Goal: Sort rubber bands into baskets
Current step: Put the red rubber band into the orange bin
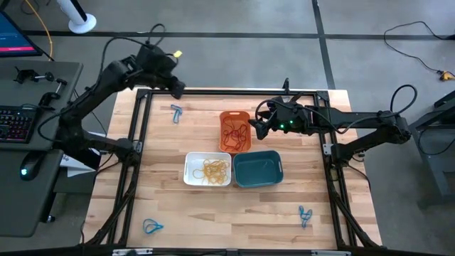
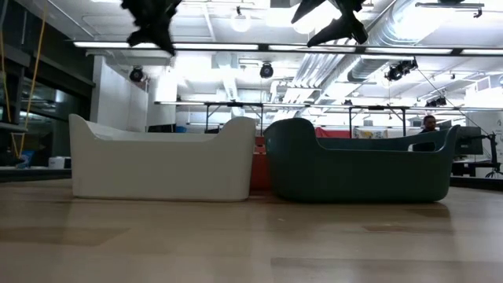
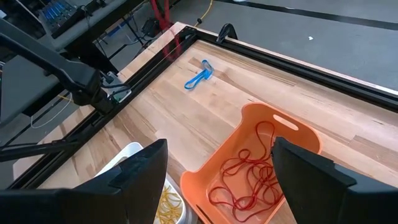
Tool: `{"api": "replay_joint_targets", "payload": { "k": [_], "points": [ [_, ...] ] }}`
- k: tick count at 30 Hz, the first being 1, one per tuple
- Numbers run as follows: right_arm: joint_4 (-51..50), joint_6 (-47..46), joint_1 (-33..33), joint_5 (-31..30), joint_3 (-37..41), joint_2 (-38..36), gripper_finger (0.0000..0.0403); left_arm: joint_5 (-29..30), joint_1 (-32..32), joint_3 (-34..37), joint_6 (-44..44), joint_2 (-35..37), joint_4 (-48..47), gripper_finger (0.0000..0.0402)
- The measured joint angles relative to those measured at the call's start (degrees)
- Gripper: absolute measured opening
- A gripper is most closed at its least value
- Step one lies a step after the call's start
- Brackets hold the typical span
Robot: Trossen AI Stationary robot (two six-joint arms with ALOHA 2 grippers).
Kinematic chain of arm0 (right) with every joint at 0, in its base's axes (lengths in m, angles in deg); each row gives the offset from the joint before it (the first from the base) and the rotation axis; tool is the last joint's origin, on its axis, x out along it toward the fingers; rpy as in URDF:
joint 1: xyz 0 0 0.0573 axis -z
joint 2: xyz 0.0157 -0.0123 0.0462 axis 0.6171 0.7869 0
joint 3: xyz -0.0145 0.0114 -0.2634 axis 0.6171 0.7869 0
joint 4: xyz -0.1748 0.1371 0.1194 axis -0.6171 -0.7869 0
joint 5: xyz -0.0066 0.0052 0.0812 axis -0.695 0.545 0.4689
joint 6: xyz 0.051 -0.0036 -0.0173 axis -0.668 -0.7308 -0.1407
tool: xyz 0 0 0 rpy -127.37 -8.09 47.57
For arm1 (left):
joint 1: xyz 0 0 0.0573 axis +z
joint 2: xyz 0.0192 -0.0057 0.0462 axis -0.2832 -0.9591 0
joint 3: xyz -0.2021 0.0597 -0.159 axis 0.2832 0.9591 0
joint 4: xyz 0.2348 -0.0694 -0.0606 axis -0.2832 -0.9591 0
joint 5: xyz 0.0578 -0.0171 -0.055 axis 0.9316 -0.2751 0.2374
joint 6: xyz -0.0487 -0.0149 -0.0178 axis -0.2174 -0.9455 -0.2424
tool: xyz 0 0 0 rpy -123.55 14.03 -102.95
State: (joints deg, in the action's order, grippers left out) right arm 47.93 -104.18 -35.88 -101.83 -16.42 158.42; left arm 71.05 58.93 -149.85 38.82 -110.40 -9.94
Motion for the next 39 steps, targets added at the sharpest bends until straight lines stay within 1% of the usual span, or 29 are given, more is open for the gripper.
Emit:
{"api": "replay_joint_targets", "payload": {
  "k": [4, 10, 15, 19, 23, 26, 29, 35, 39],
  "points": [
    [0.00, 0.02, 0.02, -0.29, 0.00, 0.00, 0.0275, -0.28, -7.54, -0.02, -3.18, -1.49, 8.50, 0.0000],
    [0.00, 1.40, 0.02, -0.51, 0.00, 0.00, 0.0275, -3.12, -17.29, 0.00, -7.68, -6.42, 18.58, 0.0000],
    [0.00, 3.85, 0.02, -0.53, 0.00, -0.13, 0.0275, -3.42, -24.22, 0.00, -8.55, -12.23, 23.09, 0.0000],
    [-0.21, 4.58, 0.02, -1.19, 0.00, -1.28, 0.0275, -3.53, -28.19, 0.00, -9.45, -18.31, 25.48, 0.0000],
    [-0.58, 5.40, 0.02, -2.31, -0.01, -3.02, 0.0275, -3.46, -30.42, 0.00, -9.71, -24.72, 28.56, 0.0000],
    [-2.13, 5.29, 0.02, -2.88, -0.03, -4.48, 0.0275, -2.91, -30.77, 0.00, -10.31, -28.85, 30.93, 0.0000],
    [-4.30, 3.82, 0.02, -2.88, -0.07, -5.19, 0.0275, -0.40, -30.56, 0.00, -10.42, -32.31, 31.34, 0.0000],
    [-7.85, 2.54, 0.02, -2.86, -0.07, -5.40, 0.0275, 4.15, -30.56, 0.04, -7.80, -35.78, 28.64, 0.0001],
    [-7.80, 2.56, 0.02, -2.87, -0.07, -5.35, 0.0275, 4.56, -30.29, 0.04, -7.49, -36.23, 28.27, 0.0016]
  ]
}}
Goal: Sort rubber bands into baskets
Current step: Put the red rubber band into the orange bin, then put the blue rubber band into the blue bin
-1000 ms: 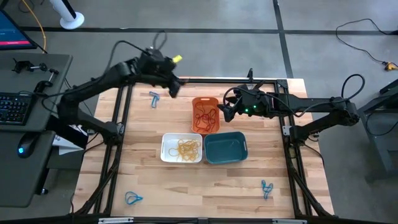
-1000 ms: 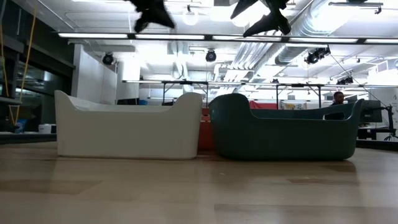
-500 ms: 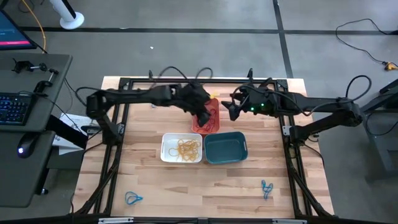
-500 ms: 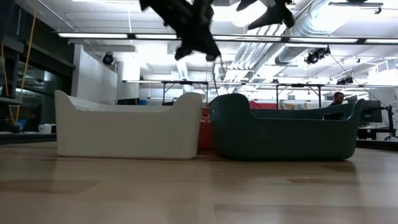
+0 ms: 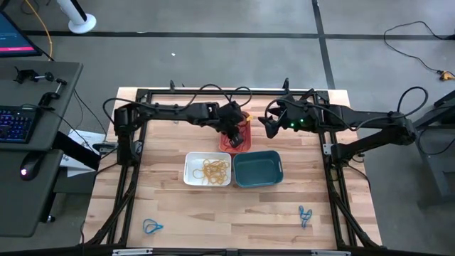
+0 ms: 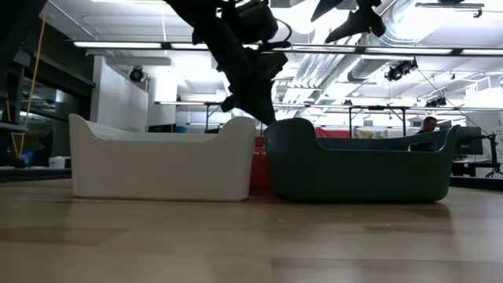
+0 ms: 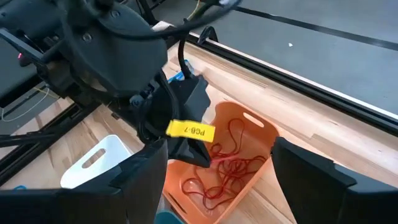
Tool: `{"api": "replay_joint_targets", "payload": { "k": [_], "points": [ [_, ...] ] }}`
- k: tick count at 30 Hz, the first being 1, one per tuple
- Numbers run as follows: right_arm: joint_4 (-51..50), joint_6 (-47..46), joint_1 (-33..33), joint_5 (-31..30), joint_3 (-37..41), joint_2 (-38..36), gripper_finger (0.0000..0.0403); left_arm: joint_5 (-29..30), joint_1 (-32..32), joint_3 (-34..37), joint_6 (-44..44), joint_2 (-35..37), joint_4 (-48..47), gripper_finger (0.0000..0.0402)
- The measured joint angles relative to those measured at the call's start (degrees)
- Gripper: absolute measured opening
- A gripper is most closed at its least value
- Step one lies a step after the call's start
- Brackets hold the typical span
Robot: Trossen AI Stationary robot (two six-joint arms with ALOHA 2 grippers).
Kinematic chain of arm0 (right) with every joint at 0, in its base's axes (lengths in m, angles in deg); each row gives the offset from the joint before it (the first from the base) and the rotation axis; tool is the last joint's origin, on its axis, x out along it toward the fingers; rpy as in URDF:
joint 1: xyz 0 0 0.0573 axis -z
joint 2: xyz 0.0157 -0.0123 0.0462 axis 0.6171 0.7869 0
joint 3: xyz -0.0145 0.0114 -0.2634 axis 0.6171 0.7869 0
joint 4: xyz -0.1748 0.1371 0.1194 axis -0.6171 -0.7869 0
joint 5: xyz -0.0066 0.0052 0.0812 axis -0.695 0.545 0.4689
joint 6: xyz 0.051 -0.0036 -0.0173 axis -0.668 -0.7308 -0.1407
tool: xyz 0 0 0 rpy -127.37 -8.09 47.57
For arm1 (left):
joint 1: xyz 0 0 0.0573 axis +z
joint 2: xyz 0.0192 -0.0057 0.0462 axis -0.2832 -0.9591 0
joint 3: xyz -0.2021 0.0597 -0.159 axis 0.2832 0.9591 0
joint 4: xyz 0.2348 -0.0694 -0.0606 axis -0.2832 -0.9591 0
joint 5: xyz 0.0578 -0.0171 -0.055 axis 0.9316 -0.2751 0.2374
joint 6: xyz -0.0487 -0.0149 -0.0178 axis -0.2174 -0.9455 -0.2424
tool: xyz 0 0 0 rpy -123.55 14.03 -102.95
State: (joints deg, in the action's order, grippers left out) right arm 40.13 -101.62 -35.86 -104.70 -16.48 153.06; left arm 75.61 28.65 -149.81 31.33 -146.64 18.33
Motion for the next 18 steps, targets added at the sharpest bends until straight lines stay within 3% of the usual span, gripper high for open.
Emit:
{"api": "replay_joint_targets", "payload": {
  "k": [11, 15, 18],
  "points": [
    [-4.57, 0.44, 0.02, 4.48, 0.00, 0.00, 0.0275, -0.17, 0.54, -0.10, -1.28, 0.22, -3.05, 0.0157],
    [-13.20, -0.77, 0.02, 10.43, 0.00, 0.00, 0.0275, -0.13, 0.87, -0.66, 1.77, 3.58, -10.73, 0.0198],
    [-24.21, -6.90, -0.02, 10.47, 0.00, 0.02, 0.0275, 0.02, 1.43, -0.55, 2.99, 8.53, -12.76, 0.0211]
  ]
}}
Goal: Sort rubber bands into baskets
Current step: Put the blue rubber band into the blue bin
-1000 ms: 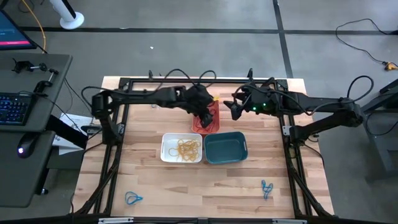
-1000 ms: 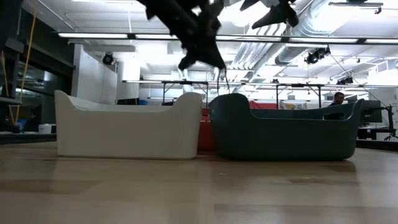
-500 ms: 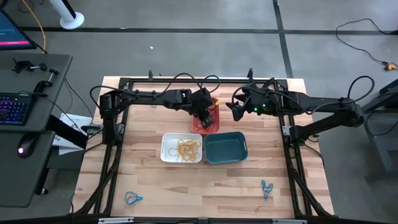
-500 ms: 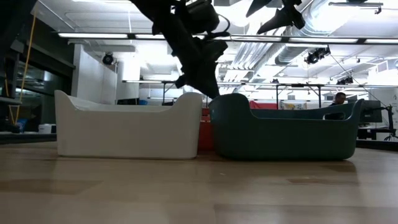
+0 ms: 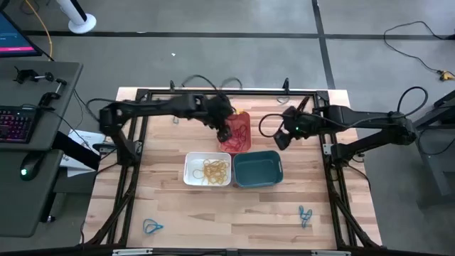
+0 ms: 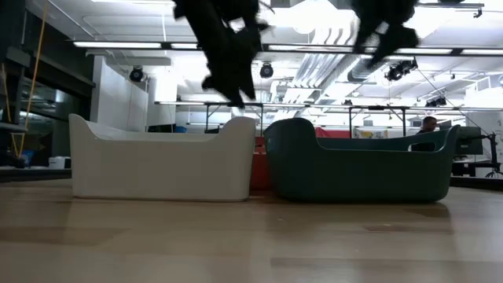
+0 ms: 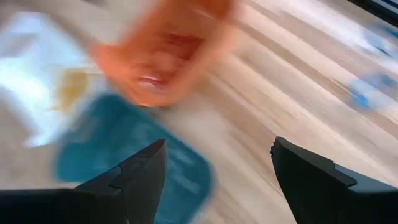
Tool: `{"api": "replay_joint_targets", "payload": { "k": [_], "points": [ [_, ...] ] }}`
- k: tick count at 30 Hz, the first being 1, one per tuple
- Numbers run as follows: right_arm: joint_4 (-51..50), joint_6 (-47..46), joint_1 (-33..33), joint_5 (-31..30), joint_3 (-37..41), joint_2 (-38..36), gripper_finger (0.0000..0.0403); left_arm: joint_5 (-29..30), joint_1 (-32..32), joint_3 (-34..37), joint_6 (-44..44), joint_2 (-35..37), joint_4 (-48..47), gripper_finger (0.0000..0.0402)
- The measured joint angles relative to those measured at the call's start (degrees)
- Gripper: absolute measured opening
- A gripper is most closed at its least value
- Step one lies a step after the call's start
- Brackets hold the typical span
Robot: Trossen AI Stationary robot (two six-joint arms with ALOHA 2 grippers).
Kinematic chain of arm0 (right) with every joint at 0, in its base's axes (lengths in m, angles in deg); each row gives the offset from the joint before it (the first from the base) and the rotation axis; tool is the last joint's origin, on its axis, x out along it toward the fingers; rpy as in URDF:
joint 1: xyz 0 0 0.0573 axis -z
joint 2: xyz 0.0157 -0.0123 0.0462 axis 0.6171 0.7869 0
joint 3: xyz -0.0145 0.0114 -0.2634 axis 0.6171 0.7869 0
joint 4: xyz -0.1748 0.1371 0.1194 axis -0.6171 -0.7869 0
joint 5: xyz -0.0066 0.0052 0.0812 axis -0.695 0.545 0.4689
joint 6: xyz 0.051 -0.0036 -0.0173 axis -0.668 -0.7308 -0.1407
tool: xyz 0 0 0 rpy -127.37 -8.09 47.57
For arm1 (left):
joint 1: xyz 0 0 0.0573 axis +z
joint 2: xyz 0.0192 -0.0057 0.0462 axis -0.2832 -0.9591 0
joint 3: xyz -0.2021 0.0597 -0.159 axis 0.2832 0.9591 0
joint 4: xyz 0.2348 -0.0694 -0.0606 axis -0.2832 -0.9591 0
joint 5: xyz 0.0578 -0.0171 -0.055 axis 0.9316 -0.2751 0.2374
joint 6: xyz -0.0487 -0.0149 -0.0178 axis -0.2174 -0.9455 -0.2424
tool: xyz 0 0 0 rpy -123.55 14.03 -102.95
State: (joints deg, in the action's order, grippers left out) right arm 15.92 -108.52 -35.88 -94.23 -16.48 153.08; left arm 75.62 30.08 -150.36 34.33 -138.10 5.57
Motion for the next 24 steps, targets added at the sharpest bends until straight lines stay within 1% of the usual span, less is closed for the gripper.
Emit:
{"api": "replay_joint_targets", "payload": {
  "k": [2, 4, 6, 8, 10, 12, 15, 19, 22, 24],
  "points": [
    [-5.89, -5.50, 0.04, -3.08, 0.02, 0.00, 0.0275, 0.07, 0.47, 0.68, -0.09, 4.51, 1.86, 0.0213],
    [-9.39, -10.33, 0.63, -5.47, 0.48, -0.02, 0.0275, 0.08, 0.73, 1.55, -0.98, 9.59, 5.59, 0.0214],
    [-9.45, -13.03, 2.92, -5.11, 2.93, -0.09, 0.0275, 0.11, 0.71, 3.00, -2.41, 14.85, 9.77, 0.0214],
    [-6.72, -13.75, 6.53, -3.33, 7.31, 0.02, 0.0275, 0.03, 0.32, 4.89, -5.02, 19.80, 14.25, 0.0214],
    [0.46, -10.93, 11.53, -1.07, 13.01, 0.46, 0.0275, 0.07, -0.48, 6.86, -7.95, 24.27, 18.02, 0.0214],
    [7.19, -5.82, 18.05, 2.19, 17.85, 1.56, 0.0275, 0.13, -1.58, 8.75, -10.11, 28.25, 21.05, 0.0214],
    [12.77, -0.15, 28.37, 5.53, 20.81, 5.00, 0.0275, 1.31, -3.70, 10.35, -11.80, 32.68, 22.47, 0.0214],
    [14.23, 9.96, 37.20, 5.36, 19.84, 12.74, 0.0275, 5.49, -6.59, 10.74, -12.38, 35.57, 21.64, 0.0214],
    [16.34, 17.79, 40.53, 5.26, 16.61, 18.97, 0.0275, 7.91, -8.30, 10.74, -12.63, 36.29, 21.92, 0.0214],
    [16.11, 21.16, 41.89, 5.30, 14.07, 22.94, 0.0275, 9.06, -9.08, 10.74, -13.52, 36.31, 21.90, 0.0214]
  ]
}}
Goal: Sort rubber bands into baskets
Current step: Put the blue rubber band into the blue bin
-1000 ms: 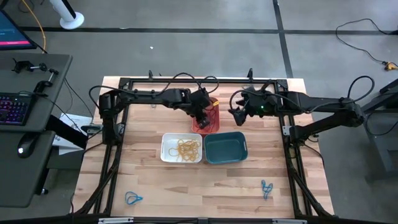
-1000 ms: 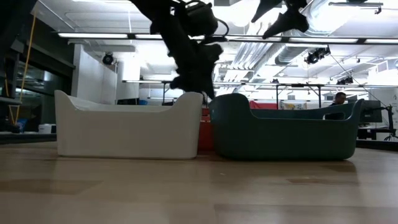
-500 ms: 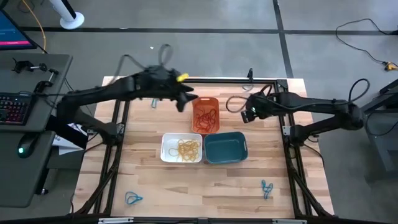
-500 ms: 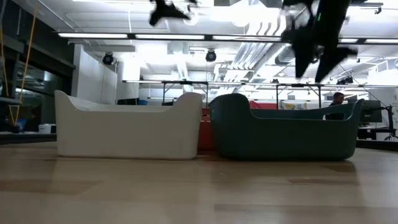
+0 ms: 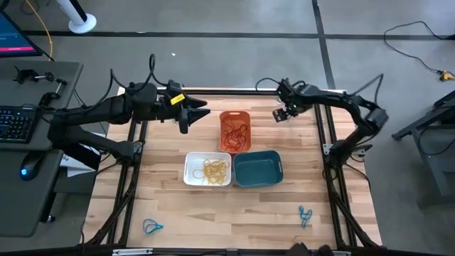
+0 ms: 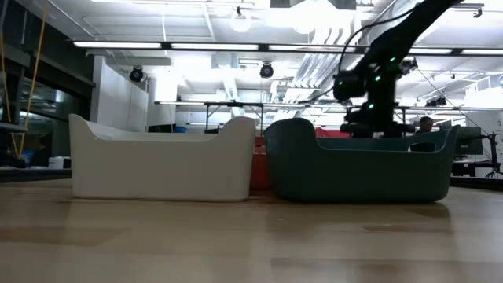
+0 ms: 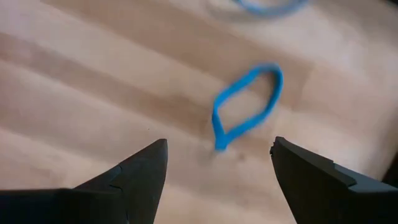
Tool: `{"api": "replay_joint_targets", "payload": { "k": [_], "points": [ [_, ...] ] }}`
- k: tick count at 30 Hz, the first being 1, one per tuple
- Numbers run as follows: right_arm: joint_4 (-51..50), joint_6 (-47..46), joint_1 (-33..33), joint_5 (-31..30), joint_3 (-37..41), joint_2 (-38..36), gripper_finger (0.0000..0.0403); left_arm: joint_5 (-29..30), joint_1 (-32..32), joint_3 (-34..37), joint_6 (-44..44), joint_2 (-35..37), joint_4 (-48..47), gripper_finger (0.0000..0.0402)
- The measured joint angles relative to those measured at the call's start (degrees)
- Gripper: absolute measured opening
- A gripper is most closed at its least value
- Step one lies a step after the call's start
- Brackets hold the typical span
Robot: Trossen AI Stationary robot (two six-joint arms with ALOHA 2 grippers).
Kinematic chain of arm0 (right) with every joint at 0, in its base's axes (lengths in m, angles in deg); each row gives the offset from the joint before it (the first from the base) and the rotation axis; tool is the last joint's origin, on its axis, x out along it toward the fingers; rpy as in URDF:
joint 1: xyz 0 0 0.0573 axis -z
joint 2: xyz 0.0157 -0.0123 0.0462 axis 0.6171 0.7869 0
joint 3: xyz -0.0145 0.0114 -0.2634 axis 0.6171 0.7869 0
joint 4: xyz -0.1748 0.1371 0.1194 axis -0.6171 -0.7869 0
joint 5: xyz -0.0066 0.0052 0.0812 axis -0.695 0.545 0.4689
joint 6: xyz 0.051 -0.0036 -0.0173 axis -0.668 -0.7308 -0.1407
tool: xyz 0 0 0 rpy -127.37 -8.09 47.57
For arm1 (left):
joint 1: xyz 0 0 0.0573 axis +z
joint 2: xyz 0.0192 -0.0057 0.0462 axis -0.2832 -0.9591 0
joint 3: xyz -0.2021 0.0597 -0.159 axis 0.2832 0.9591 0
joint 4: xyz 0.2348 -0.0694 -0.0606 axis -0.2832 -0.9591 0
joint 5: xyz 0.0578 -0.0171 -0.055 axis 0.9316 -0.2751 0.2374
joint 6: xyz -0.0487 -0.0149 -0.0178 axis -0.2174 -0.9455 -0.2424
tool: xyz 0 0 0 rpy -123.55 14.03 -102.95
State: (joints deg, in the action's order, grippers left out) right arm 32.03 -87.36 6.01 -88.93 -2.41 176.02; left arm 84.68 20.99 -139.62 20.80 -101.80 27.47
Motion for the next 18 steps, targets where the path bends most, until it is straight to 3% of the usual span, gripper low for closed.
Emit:
{"api": "replay_joint_targets", "payload": {
  "k": [9, 14, 18],
  "points": [
    [-1.87, 7.07, 2.48, 2.58, -7.58, 11.87, 0.0266, 0.12, -2.38, 0.02, -1.98, -0.05, -1.77, 0.0214],
    [-1.96, 7.30, 2.52, 4.35, -7.06, 14.85, 0.0211, 0.75, -3.28, 0.02, -2.10, -0.05, -3.59, 0.0214],
    [-1.90, 7.85, 2.45, 4.95, -6.68, 14.87, 0.0141, 2.02, -3.35, 0.02, -1.96, -0.05, -3.75, 0.0214]
  ]
}}
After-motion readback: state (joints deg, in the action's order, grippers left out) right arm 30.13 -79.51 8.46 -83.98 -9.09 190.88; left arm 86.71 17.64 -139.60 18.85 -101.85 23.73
